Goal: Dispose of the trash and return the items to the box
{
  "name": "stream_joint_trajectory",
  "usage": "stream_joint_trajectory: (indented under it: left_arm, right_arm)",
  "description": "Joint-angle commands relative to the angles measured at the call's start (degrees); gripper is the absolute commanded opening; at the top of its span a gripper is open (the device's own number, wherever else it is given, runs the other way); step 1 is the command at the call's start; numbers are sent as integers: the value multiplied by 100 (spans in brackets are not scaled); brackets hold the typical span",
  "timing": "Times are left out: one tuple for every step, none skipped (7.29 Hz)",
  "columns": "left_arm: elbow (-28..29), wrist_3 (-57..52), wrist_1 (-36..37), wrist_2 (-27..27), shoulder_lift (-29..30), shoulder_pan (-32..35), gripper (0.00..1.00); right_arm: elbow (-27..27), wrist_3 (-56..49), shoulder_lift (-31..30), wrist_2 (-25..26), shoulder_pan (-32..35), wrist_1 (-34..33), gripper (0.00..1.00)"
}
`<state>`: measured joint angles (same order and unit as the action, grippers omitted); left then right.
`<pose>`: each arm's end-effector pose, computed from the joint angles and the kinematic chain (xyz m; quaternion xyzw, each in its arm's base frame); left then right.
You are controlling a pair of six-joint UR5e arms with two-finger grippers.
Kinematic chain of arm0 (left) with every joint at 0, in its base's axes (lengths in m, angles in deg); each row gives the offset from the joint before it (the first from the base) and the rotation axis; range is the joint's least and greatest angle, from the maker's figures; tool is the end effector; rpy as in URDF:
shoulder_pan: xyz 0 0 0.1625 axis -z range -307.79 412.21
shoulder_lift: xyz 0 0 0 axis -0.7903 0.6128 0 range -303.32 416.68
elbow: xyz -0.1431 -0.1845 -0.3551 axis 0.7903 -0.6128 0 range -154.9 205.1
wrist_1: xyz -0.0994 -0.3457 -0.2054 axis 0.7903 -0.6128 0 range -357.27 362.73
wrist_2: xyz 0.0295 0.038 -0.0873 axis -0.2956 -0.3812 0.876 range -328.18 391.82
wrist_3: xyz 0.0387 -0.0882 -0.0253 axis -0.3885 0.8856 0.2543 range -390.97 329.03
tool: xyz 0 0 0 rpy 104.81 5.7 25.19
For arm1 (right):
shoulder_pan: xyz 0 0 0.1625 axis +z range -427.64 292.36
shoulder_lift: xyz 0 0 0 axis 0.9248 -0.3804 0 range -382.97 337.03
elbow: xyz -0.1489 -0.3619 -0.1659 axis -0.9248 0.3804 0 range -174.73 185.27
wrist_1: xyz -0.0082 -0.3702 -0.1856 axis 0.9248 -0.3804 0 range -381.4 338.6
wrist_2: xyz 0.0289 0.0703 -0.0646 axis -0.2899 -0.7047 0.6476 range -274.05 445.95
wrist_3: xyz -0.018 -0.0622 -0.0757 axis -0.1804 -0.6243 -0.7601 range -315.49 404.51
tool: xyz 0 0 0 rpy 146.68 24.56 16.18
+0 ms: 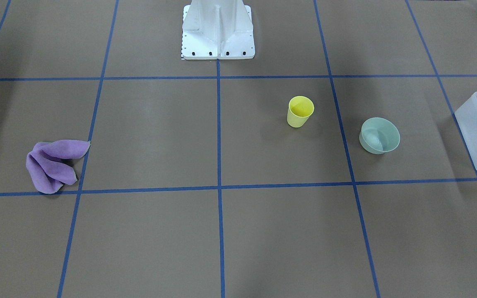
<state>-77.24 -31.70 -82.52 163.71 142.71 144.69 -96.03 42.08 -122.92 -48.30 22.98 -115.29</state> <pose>-0.0867 -0.4595 0.5971 0.0396 0.3563 -0.0030 0.9335 0.0682 -0.4144 0.6476 -0.0105 -0.3770 -0.0062 0.9261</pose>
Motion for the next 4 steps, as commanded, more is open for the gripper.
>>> stream_joint_trajectory:
  left_arm:
    - [-49,20,-96,3,-8,-2,98]
    - [-40,11,-114,12,-25,-37,98]
    - [-92,81,-123,325,-17,-281,98]
    - [-171,360,-219,432,35,-692,98]
  right_arm:
    - [-13,31,-8,4,0,-6,100]
    - [-13,31,-16,4,0,2,100]
    - [-13,-21,-16,21,0,11,100]
    - [-22,-30,-16,22,0,11,100]
